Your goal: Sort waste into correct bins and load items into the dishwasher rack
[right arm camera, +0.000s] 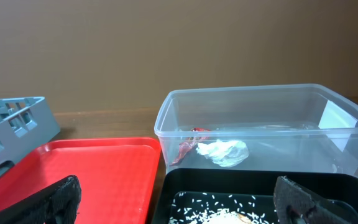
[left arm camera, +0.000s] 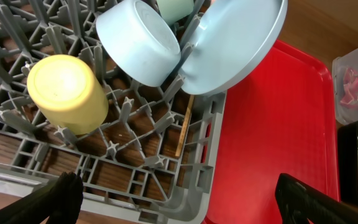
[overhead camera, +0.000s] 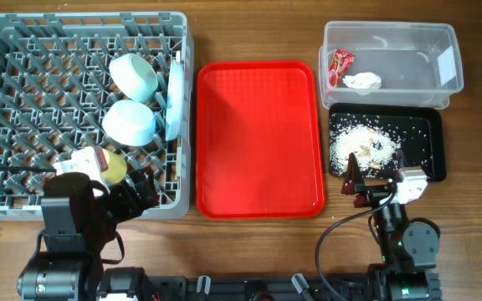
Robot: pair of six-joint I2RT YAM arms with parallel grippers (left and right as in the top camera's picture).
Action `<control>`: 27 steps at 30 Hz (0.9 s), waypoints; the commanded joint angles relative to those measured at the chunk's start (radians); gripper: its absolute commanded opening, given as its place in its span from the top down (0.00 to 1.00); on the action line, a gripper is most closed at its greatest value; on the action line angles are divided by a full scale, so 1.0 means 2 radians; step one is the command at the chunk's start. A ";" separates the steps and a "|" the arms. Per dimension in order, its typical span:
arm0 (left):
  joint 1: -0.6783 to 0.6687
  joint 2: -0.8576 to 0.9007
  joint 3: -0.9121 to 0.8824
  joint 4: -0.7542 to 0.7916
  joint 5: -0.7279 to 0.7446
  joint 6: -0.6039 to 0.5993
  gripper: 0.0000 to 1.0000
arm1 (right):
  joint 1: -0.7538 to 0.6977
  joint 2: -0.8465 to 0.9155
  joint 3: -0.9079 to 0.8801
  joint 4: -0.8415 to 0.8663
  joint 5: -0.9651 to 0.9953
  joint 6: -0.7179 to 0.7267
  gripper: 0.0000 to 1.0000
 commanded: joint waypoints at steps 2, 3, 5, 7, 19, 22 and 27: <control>-0.003 -0.001 -0.002 0.001 0.004 0.001 0.00 | -0.003 -0.005 -0.001 0.002 0.007 0.008 0.00; -0.003 -0.001 -0.002 0.001 0.004 0.001 0.00 | -0.003 -0.005 -0.001 0.002 0.007 0.007 0.00; -0.003 -0.001 -0.002 0.001 0.004 0.001 0.00 | -0.003 -0.005 -0.001 0.002 0.007 0.007 0.00; -0.003 -0.005 -0.004 -0.003 -0.002 0.007 0.00 | -0.003 -0.005 -0.001 0.002 0.007 0.008 0.00; -0.003 -0.256 -0.289 0.333 -0.018 0.059 0.00 | -0.003 -0.005 -0.001 0.002 0.007 0.007 0.00; -0.003 -0.304 -0.361 0.448 -0.012 0.060 0.00 | -0.003 -0.005 -0.001 0.002 0.007 0.007 0.00; -0.003 -0.303 -0.418 0.569 0.017 0.102 0.00 | -0.003 -0.005 -0.001 0.002 0.007 0.008 0.00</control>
